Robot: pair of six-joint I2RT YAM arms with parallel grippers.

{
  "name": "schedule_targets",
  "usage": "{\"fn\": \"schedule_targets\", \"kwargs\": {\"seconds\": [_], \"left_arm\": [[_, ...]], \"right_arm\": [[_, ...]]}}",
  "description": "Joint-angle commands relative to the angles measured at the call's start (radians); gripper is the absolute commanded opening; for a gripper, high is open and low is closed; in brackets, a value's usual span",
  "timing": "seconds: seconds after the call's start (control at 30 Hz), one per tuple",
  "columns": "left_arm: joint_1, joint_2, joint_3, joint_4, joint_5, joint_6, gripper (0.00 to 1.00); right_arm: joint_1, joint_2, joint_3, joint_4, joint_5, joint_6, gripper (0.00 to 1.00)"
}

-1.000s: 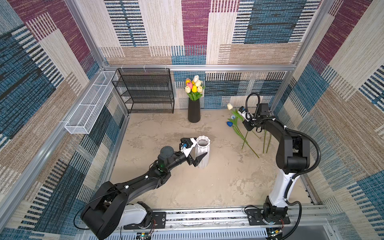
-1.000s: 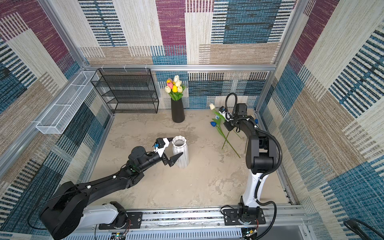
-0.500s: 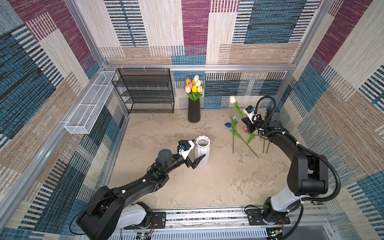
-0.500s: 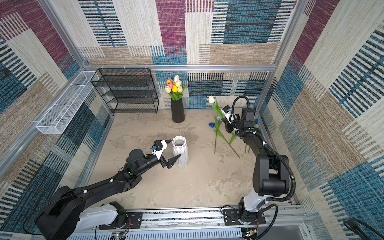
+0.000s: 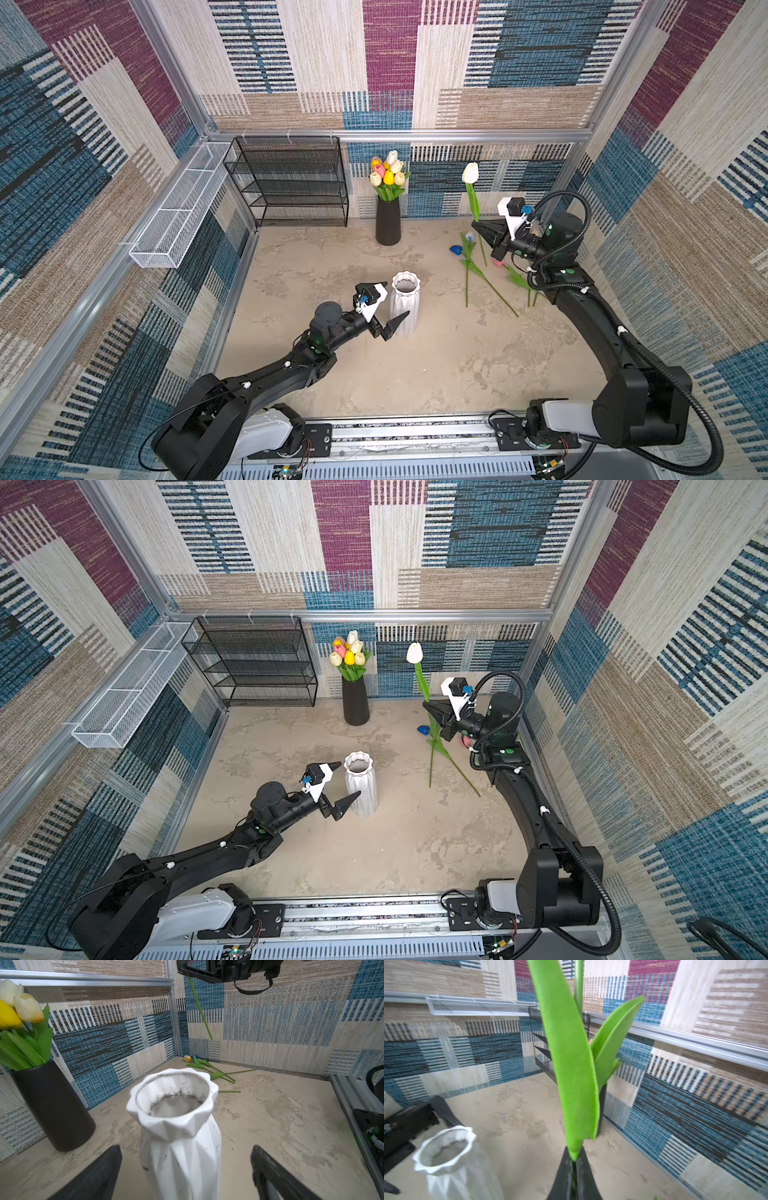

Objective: Arrange the flowers into the vase
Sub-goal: 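Carry the white tulip over the white vase and lower its stem in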

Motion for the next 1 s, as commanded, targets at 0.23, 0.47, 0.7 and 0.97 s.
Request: {"fn": "schedule_targets", "kwargs": {"seconds": [0.23,0.47,0.7,0.97], "left_arm": [[0.0,0.008,-0.018,0.101,-0.023,-0.021,1.0],[0.0,0.014,-0.027,0.102,-0.031,-0.019,1.0],[0.0,0.032,-0.026,0.108,-0.031,-0.017,1.0],[0.0,0.046,-0.018,0.108,-0.027,-0.015,0.99]], "right_arm": [[0.297,-0.028,-0.067,0.635,-0.053,0.448,0.0],[0.394,0.052,-0.012,0.777,-0.054,0.509,0.0],[0.427,0.119,-0.018,0.862,0.004,0.454,0.0],[0.444,0.224,-0.047,0.912,0.026,0.379,0.0]]}}
